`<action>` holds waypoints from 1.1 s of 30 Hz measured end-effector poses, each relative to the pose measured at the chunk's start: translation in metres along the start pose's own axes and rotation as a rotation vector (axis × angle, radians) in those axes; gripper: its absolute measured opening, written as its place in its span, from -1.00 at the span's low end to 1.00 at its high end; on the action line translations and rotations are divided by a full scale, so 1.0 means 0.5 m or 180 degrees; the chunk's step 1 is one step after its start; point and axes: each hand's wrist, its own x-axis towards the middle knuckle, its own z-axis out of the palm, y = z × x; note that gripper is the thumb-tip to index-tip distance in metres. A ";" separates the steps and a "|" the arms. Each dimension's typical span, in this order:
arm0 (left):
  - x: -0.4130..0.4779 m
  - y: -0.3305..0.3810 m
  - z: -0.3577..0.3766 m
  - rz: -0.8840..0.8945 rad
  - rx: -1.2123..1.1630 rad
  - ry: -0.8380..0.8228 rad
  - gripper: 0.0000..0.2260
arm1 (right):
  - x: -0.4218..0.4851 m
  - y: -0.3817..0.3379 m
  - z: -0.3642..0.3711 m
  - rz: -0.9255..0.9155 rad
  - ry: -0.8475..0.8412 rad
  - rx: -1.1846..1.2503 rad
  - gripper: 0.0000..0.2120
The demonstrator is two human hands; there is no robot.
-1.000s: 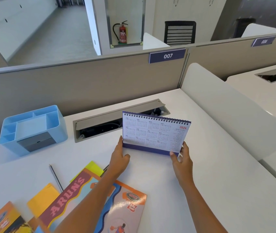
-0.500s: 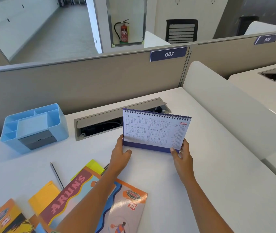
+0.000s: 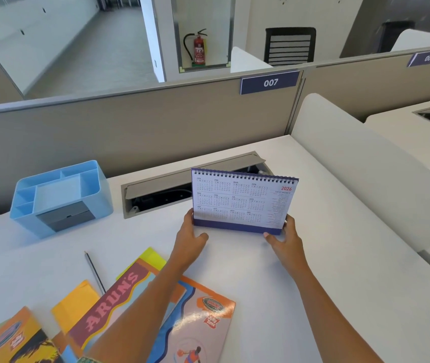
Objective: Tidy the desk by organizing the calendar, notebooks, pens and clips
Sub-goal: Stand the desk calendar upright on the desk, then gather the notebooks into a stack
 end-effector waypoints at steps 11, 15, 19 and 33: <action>-0.040 0.000 -0.002 -0.0312 0.0498 -0.0065 -0.34 | -0.048 0.007 0.018 0.0377 0.0590 0.0218 -0.32; -0.087 -0.013 -0.012 -0.0088 0.0878 0.0081 -0.39 | -0.110 -0.008 0.066 0.0459 0.1026 -0.0063 -0.37; -0.150 -0.036 -0.046 0.0274 0.1377 0.0355 -0.41 | -0.174 -0.015 0.150 0.0146 0.0999 -0.0621 -0.43; -0.499 -0.227 -0.306 -0.0228 0.1922 0.1810 -0.44 | -0.455 -0.125 0.450 -0.1303 -0.0537 -0.1439 -0.53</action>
